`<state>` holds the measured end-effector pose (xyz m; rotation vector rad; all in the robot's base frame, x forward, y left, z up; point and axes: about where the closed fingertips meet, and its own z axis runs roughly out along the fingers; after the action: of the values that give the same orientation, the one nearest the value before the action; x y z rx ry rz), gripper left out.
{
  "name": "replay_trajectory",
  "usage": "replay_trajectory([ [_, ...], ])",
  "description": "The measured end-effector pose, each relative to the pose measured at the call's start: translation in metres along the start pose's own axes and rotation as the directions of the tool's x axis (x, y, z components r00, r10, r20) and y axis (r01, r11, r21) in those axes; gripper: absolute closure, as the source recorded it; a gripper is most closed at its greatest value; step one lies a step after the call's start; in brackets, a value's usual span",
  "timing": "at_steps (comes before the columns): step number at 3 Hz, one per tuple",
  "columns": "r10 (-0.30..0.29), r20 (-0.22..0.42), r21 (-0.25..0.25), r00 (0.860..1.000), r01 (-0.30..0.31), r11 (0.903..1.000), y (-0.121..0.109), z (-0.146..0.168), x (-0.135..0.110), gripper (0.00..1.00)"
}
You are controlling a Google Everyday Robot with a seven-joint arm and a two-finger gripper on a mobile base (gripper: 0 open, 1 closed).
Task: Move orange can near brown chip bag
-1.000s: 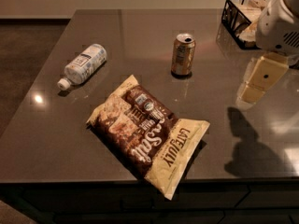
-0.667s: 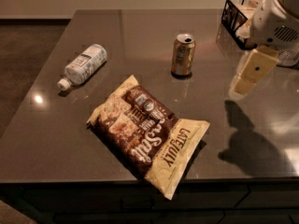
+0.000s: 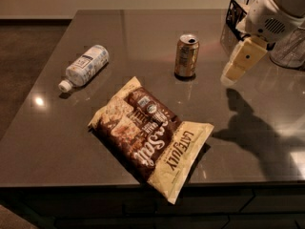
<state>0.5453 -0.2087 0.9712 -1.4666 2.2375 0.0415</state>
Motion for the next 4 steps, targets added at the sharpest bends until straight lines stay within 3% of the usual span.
replay_trajectory([
  [2, 0.084, 0.069, 0.006, 0.994, -0.085, 0.9964, -0.048, 0.029, -0.014, 0.0],
  [4, 0.148, 0.172, -0.061, 0.974, -0.139, 0.9884, -0.072, 0.081, -0.047, 0.0],
])
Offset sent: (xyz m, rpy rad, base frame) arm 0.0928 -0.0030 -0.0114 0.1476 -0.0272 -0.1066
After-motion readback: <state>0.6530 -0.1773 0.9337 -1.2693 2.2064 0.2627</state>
